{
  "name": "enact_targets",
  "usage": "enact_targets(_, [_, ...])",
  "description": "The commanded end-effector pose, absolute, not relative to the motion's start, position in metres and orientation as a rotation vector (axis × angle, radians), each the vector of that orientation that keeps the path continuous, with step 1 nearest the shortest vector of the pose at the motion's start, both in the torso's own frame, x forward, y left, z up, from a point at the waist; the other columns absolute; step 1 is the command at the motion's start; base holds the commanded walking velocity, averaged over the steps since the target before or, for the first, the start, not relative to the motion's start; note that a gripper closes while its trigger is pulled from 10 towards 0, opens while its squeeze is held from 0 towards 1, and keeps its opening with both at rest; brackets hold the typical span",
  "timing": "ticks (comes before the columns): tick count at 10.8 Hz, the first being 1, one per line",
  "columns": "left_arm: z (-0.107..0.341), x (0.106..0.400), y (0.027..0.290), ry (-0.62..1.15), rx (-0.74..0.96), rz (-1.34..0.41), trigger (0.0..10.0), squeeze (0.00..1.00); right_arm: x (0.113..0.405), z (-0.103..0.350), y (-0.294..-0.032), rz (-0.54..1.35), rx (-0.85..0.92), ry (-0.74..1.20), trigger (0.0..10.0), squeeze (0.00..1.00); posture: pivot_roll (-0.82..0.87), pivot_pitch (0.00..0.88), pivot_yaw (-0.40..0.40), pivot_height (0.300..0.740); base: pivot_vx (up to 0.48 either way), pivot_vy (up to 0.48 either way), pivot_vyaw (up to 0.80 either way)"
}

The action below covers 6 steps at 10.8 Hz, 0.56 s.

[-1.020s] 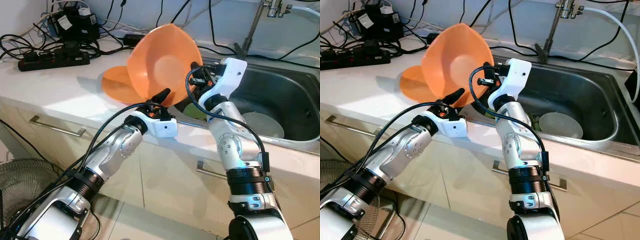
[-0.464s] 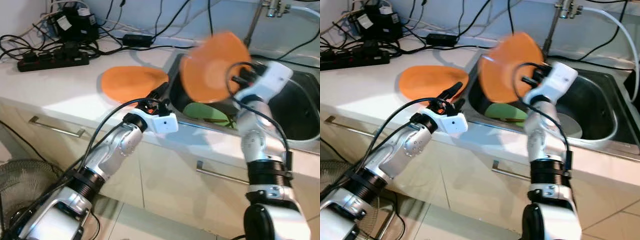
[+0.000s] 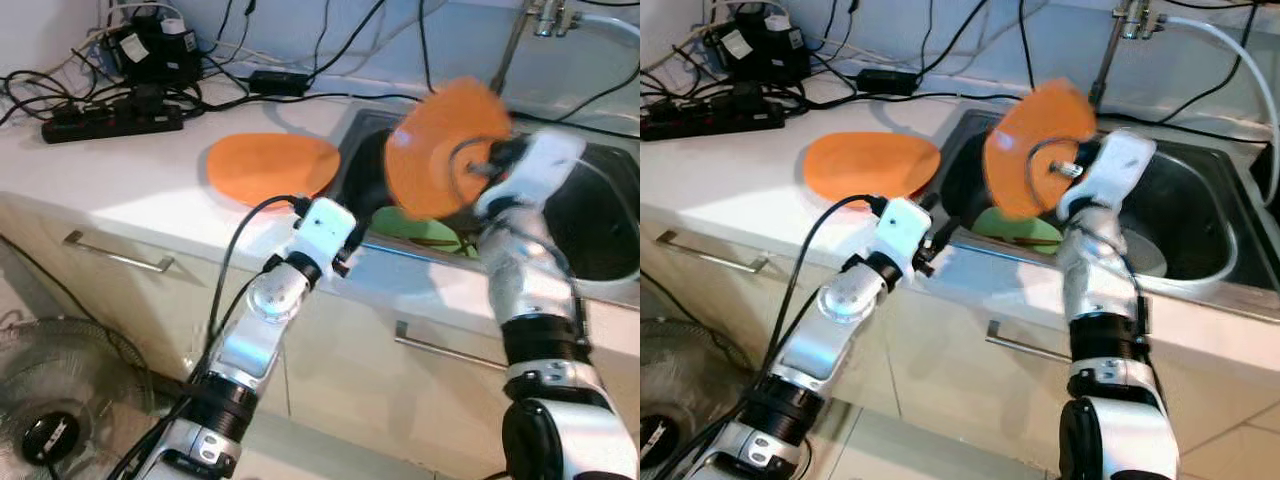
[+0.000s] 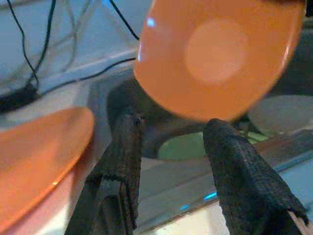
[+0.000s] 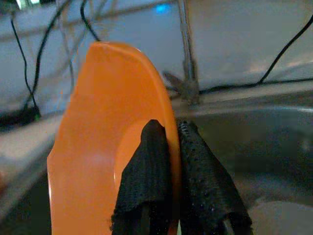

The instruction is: Kitchen organization

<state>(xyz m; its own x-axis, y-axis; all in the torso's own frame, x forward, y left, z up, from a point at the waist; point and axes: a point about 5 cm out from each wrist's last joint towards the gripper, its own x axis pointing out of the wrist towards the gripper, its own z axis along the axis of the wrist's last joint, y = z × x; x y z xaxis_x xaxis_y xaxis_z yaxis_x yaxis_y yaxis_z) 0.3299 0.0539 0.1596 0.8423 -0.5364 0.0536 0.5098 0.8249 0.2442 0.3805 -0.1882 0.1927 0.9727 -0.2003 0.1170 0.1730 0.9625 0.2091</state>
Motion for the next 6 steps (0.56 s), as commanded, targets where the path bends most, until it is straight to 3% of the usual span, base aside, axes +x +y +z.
enact_targets(1, [0.160,0.330,0.056,-0.100,0.205,-0.564,10.0,0.00,0.385,0.204,-0.191,-0.197,0.173,-0.173,10.0,0.00,0.17,0.000,-0.006,0.740,0.000,0.000,0.00])
enact_targets(6, [0.150,0.311,0.048,0.093,0.074,-0.686,10.0,0.00,0.397,0.169,-0.176,-0.145,0.082,0.002,10.0,0.00,0.21,0.007,-0.007,0.740,0.000,0.000,0.00])
